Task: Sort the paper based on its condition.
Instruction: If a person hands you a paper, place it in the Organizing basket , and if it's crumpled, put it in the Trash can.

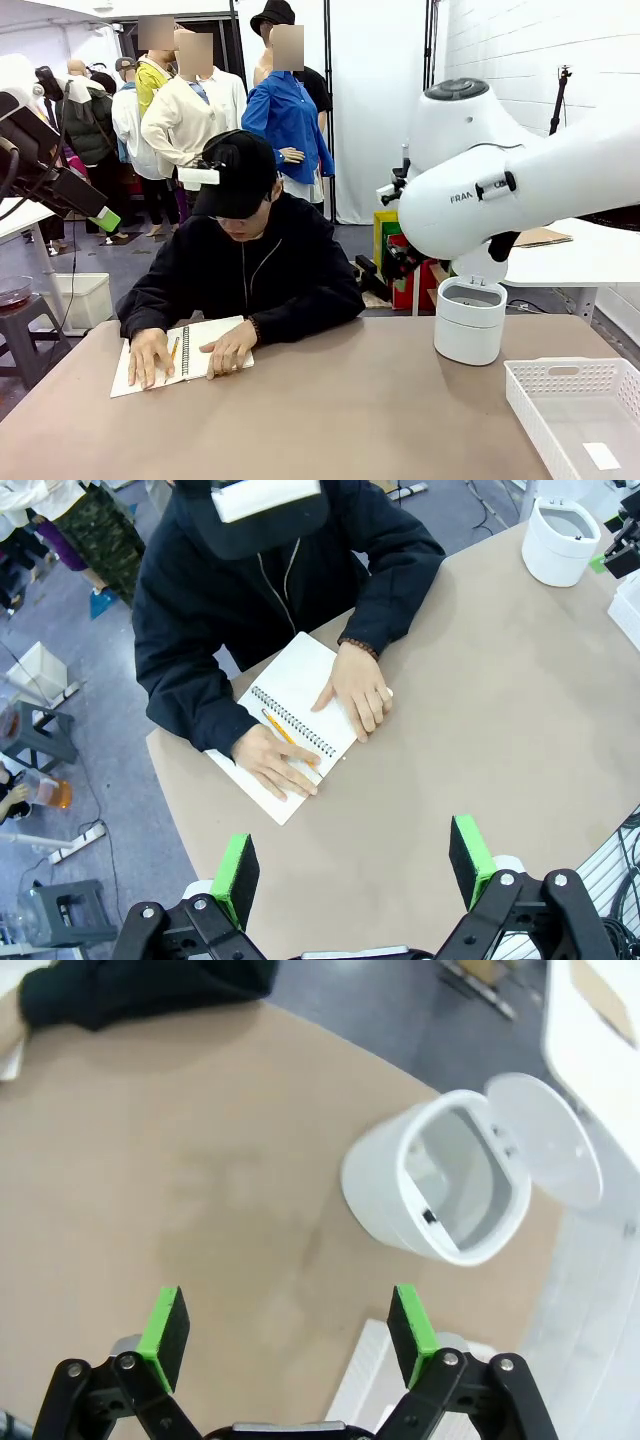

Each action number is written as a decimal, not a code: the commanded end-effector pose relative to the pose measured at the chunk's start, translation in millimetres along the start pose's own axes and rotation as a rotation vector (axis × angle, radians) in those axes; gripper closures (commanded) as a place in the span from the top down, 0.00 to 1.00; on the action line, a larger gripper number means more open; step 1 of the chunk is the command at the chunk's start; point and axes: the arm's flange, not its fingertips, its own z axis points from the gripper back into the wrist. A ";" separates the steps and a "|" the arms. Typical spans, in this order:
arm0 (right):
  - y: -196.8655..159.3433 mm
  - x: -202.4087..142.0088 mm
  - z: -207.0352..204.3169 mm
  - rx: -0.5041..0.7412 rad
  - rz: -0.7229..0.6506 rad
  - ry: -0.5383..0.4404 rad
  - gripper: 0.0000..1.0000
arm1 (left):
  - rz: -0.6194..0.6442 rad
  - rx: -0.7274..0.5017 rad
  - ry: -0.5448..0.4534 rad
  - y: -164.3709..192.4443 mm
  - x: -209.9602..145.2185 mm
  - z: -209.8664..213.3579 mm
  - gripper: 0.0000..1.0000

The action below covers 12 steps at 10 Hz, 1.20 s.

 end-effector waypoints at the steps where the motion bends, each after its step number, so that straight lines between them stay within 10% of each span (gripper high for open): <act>1: -0.3 -3.6 13.9 0.140 0.125 0.000 1.00 | 0.000 0.001 -0.001 -0.4 0.1 0.5 1.00; 12: 27.6 46.3 140.0 0.439 0.325 -0.298 1.00 | 0.000 0.001 -0.001 -0.4 0.1 0.5 1.00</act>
